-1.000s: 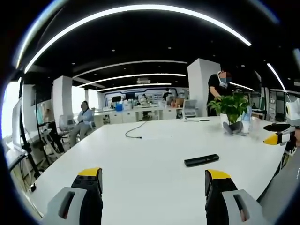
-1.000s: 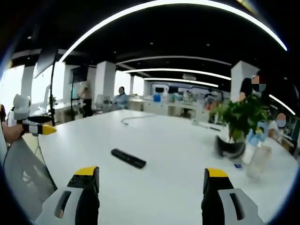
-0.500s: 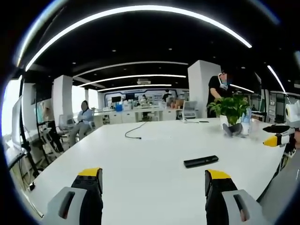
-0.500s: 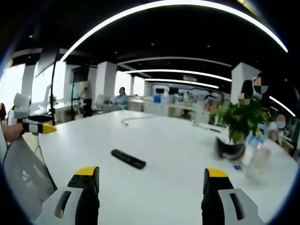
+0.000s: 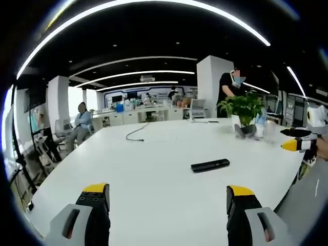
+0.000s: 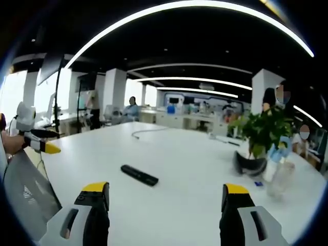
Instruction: Press the specified remote control buttons in sequence, fully releasing each button before pressing the next.
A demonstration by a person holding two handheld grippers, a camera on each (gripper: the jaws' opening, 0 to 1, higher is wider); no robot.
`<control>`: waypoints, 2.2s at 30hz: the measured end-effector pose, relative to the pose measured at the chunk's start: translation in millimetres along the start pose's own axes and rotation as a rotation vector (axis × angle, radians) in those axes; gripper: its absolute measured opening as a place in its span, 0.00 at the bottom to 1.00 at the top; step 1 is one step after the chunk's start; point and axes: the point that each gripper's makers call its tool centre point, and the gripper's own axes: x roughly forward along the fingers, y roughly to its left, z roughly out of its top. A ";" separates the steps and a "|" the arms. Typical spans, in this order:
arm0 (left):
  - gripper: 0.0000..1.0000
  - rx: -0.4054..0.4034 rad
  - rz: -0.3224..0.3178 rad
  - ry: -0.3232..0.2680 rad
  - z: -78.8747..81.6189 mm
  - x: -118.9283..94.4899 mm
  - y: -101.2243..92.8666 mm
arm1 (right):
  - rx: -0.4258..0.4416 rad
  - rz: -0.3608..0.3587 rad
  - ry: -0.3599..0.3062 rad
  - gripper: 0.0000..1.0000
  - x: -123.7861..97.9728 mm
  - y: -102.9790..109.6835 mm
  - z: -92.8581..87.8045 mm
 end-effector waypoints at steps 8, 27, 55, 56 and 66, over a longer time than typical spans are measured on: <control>1.00 0.104 -0.182 0.178 -19.2 12.0 -25.1 | 0.003 0.001 -0.002 0.89 0.1 -0.2 0.2; 1.00 0.202 -0.454 0.378 -47.4 55.9 -74.7 | 0.025 -0.003 -0.013 0.88 -0.7 -2.2 1.6; 0.97 0.388 -0.581 0.504 -39.8 118.8 -79.4 | 0.037 0.000 -0.013 0.86 0.2 -3.5 0.4; 0.97 0.392 -0.582 0.506 -39.5 119.7 -79.2 | 0.036 0.000 -0.011 0.86 0.2 -3.5 0.2; 0.97 0.439 -0.619 0.549 -36.7 136.5 -80.6 | 0.045 -0.006 -0.005 0.86 -0.2 -4.9 -1.3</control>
